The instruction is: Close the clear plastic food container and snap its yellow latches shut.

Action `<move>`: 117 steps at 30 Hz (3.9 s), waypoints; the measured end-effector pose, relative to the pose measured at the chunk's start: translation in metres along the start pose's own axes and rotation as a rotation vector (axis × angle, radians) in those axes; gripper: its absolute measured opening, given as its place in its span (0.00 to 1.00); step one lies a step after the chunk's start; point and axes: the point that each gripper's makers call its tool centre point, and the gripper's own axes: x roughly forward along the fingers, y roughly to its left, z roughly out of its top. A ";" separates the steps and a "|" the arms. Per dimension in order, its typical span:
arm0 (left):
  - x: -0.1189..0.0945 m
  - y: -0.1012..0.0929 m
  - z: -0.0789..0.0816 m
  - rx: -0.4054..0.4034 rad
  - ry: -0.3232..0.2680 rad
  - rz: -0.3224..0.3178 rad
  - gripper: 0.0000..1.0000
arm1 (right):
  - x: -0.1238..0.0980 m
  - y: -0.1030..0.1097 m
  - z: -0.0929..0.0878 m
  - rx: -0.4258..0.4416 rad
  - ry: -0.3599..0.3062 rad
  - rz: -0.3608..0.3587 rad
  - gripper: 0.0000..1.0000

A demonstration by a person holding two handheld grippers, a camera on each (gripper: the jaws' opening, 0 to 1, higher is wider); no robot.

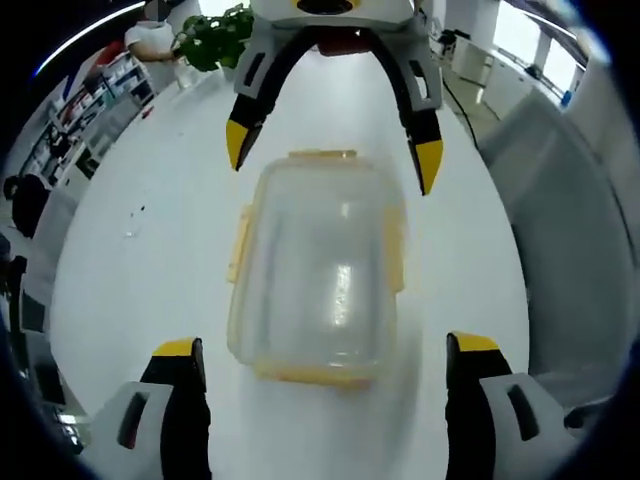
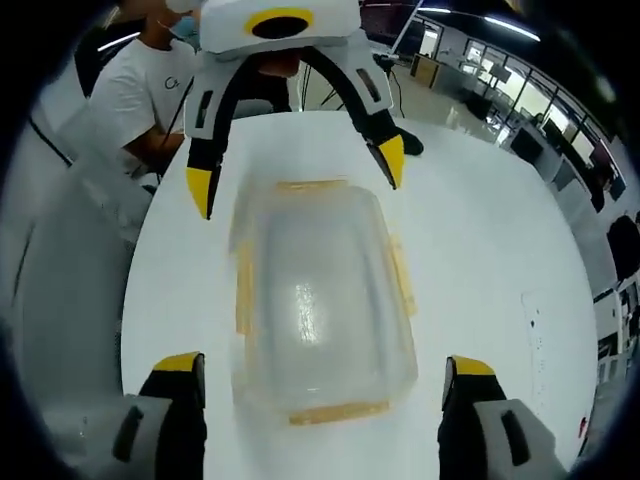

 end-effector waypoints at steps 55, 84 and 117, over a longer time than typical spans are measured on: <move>-0.085 -0.092 0.030 -0.353 -0.487 0.228 0.98 | -0.085 0.090 -0.006 0.311 -0.391 -0.220 0.95; -0.099 -0.163 0.003 -0.552 -0.630 0.305 0.98 | -0.105 0.177 -0.020 0.534 -0.599 -0.303 0.99; -0.078 -0.199 0.005 -0.576 -0.633 0.258 0.98 | -0.101 0.195 -0.032 0.584 -0.625 -0.315 0.99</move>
